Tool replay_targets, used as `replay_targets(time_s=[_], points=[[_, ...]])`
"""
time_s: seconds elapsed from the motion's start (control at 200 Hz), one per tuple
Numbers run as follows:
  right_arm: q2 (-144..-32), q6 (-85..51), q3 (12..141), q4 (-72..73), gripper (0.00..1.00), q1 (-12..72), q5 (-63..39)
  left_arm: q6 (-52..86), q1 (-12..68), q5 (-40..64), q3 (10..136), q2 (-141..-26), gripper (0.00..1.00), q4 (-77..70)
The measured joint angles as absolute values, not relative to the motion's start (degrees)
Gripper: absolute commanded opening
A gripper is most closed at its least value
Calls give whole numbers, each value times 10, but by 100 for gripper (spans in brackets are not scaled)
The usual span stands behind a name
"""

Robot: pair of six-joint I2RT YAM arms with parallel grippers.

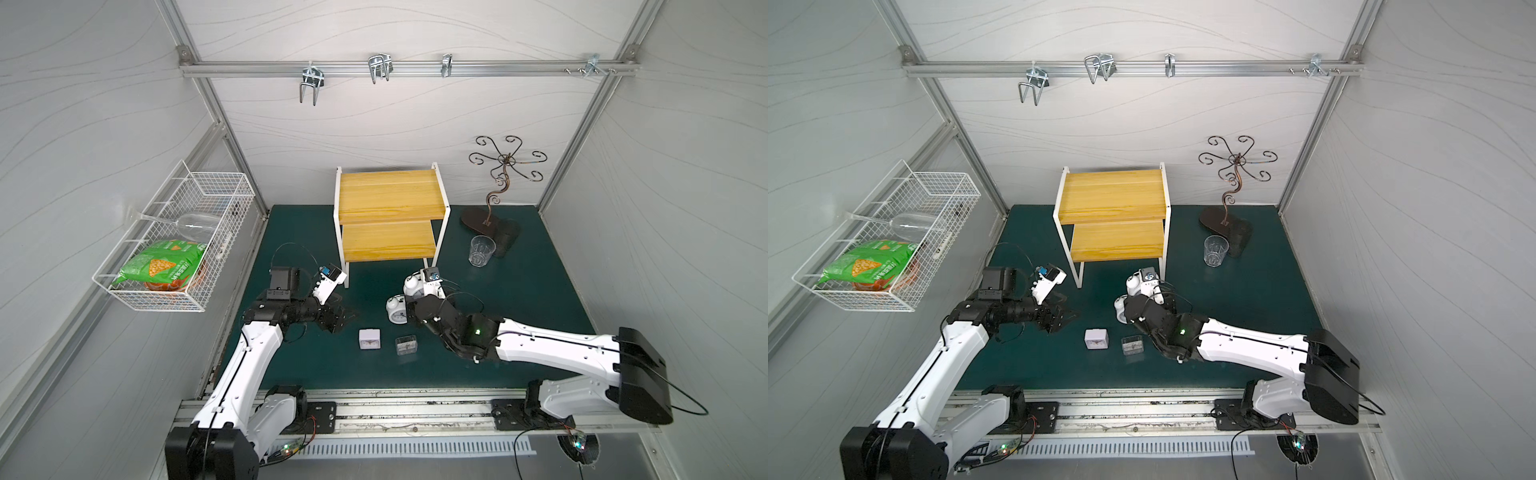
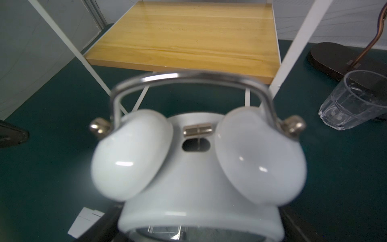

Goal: Place the alarm clocks on the shelf by style
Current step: Pick up the alarm from the center of the board, then place the alarm on the shelf.

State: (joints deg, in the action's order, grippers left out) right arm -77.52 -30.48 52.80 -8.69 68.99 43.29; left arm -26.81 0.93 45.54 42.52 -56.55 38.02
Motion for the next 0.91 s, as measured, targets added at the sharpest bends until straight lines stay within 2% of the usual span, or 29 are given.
replay_targets(time_s=[0.905], points=[[-1000, -301, 848, -193, 78, 674, 385, -268, -28, 442, 425, -559, 87, 380]])
